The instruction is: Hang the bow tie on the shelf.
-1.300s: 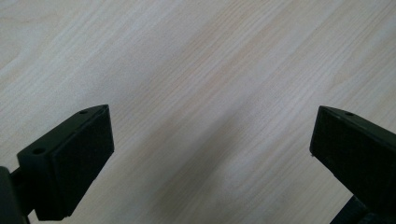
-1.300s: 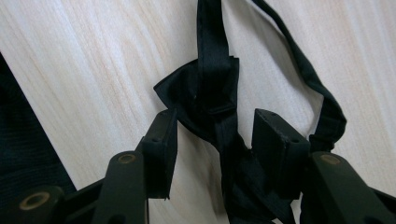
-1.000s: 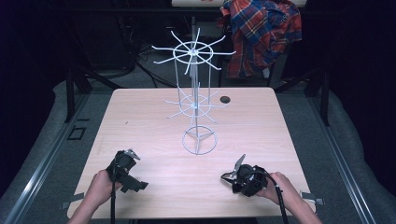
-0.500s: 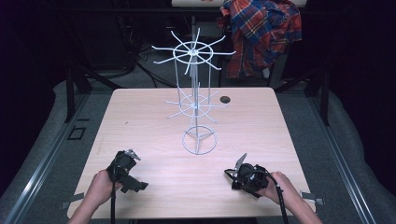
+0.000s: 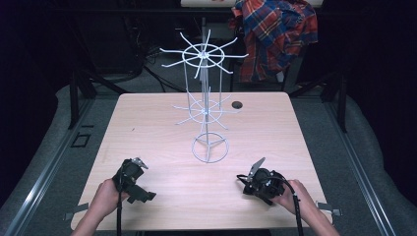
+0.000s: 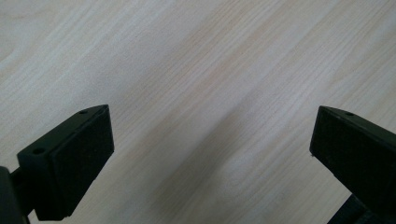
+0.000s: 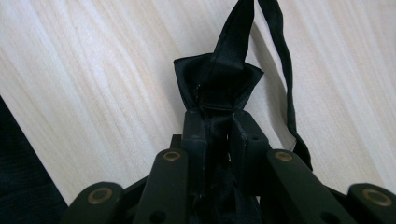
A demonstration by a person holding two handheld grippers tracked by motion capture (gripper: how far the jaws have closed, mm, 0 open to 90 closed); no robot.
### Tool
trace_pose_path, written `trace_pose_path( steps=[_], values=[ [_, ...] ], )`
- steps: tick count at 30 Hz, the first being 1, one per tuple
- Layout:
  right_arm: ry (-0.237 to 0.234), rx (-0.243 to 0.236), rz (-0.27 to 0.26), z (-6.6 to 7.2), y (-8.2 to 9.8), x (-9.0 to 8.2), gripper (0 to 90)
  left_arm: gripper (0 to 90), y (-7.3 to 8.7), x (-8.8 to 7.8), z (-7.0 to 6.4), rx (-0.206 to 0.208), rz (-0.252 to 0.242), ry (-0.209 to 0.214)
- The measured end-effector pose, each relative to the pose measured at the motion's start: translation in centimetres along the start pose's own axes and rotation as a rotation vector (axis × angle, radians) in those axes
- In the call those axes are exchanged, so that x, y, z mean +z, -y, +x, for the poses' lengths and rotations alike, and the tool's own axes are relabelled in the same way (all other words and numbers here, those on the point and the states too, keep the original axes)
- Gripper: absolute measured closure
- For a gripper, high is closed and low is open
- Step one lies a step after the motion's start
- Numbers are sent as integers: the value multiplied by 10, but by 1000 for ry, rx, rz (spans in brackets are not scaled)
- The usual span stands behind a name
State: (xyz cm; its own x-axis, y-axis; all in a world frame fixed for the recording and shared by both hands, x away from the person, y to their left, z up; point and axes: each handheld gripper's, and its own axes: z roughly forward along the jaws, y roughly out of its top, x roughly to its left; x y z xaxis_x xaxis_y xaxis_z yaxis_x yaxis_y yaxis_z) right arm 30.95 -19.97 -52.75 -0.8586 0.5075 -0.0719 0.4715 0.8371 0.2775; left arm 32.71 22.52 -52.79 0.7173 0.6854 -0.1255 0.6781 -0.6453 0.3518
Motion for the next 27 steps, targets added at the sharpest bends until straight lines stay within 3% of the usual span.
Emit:
trace_pose_path(
  steps=[12,27],
  values=[
    [61,77,-55,-8,1,-9,770,0,0,0,0,1,2,0],
    [128,133,-95,-13,1,-16,769,0,0,1,-1,2,5,1]
  ],
)
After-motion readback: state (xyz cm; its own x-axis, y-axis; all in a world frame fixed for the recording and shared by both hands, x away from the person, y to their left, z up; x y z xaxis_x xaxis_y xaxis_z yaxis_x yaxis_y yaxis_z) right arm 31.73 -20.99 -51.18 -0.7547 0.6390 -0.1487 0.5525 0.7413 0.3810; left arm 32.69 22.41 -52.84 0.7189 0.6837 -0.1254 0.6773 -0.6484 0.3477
